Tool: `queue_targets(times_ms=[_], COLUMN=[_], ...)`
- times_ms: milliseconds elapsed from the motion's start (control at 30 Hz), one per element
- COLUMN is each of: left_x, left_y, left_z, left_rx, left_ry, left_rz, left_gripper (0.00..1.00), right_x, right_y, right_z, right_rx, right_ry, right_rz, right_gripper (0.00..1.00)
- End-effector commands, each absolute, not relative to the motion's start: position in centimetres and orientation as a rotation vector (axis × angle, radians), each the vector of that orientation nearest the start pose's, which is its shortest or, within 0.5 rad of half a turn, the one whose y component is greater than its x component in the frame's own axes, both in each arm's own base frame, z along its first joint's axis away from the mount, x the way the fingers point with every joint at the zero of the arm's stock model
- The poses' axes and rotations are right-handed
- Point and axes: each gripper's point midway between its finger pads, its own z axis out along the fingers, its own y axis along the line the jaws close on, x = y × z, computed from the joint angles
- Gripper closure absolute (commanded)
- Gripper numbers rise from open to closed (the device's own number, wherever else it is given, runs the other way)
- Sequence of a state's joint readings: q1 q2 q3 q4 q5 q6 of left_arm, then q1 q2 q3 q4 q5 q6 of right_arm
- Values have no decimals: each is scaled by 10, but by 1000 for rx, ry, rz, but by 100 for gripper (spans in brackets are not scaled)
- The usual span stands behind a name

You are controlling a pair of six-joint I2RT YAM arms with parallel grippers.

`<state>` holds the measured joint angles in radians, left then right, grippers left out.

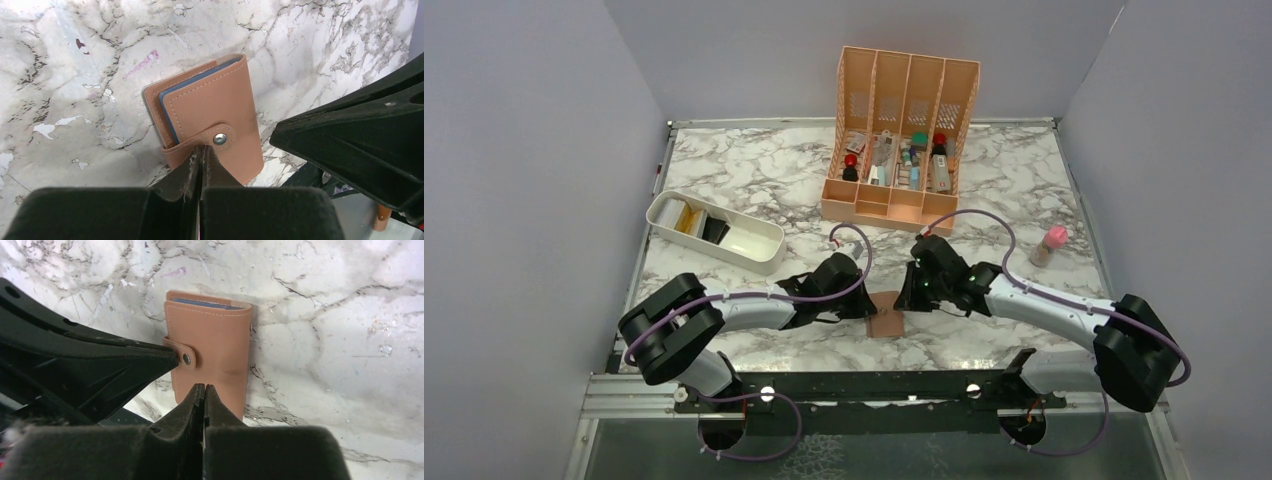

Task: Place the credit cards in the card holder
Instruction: Close the card holder at the center of the board.

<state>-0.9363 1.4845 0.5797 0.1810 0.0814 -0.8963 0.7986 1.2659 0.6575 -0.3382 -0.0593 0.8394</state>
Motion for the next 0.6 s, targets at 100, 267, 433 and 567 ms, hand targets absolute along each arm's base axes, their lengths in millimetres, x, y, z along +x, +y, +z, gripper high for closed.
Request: queue_targets(times_ms=[100, 267, 433, 567], left_x=[171, 167, 167, 166], left_y=[-306, -311, -314, -314], left_z=[20, 30, 37, 36], left_rx=[120, 140, 147, 150], left_ry=[2581, 2551, 2528, 2527], left_rz=[-869, -944, -976, -982], left_gripper=[99, 96, 93, 93], right_x=[189, 188, 186, 185], right_y=[257, 268, 271, 272], right_z=[74, 72, 63, 59], right_rx=[-67, -83, -86, -70], right_ry=[2621, 2637, 2668, 2687], right_rz=[729, 769, 760, 752], right_gripper=[97, 95, 92, 85])
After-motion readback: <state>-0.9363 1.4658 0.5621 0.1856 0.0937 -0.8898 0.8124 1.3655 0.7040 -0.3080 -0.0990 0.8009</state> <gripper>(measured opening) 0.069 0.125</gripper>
